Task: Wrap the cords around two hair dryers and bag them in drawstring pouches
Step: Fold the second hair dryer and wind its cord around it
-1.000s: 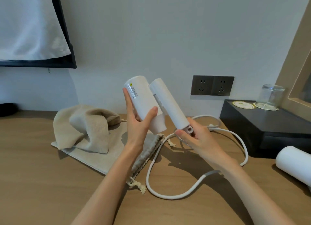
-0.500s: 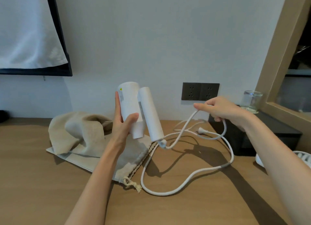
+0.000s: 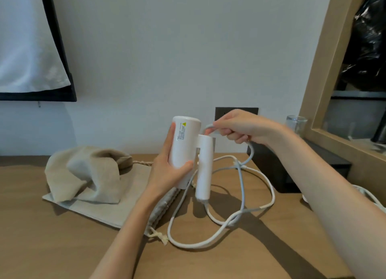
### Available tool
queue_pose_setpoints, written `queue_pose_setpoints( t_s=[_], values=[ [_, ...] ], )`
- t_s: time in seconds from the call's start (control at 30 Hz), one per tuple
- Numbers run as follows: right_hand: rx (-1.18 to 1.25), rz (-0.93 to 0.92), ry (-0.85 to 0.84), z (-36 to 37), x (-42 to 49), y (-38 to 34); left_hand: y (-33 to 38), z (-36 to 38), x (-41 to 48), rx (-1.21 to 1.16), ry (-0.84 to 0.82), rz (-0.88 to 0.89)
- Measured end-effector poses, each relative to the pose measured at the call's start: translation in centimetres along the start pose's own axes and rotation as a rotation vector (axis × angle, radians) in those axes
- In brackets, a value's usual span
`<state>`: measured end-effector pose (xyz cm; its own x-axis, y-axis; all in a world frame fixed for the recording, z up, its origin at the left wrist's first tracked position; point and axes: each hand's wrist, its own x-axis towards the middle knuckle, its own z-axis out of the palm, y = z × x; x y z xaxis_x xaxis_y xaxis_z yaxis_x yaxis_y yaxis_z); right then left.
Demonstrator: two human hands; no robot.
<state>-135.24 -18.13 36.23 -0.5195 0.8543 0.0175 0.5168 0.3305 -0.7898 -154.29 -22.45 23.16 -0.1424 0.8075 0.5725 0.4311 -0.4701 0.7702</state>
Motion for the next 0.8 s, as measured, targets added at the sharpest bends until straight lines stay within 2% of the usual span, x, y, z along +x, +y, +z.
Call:
queue_pose_setpoints(
  t_s=[0.17, 0.27, 0.4, 0.6, 0.73, 0.8],
  values=[
    [-0.424, -0.271, 0.159, 3.9, -0.2, -1.3, -0.8, -0.5, 0.4, -0.034, 0.139, 0.04],
    [-0.47, -0.385, 0.172, 5.9, -0.2, -0.3, -1.1, -0.8, 0.9, -0.144, 0.269, 0.009],
    [-0.429, -0.398, 0.182, 9.5, 0.2, 2.1, -1.5, -0.9, 1.3, -0.405, 0.373, -0.113],
    [-0.686, -0.466, 0.501, 13.5, 0.1, 4.4, -1.8, -0.2, 1.3, -0.632, 0.364, -0.238],
    [-0.728, -0.481, 0.746, 15.0, 0.7, 5.0, -1.6, 0.4, 1.1, -0.632, 0.341, -0.238],
    [-0.739, -0.506, 0.81, 14.9, 0.9, 5.1, -1.4, 0.5, 1.1, -0.63, 0.33, -0.236]
  ],
)
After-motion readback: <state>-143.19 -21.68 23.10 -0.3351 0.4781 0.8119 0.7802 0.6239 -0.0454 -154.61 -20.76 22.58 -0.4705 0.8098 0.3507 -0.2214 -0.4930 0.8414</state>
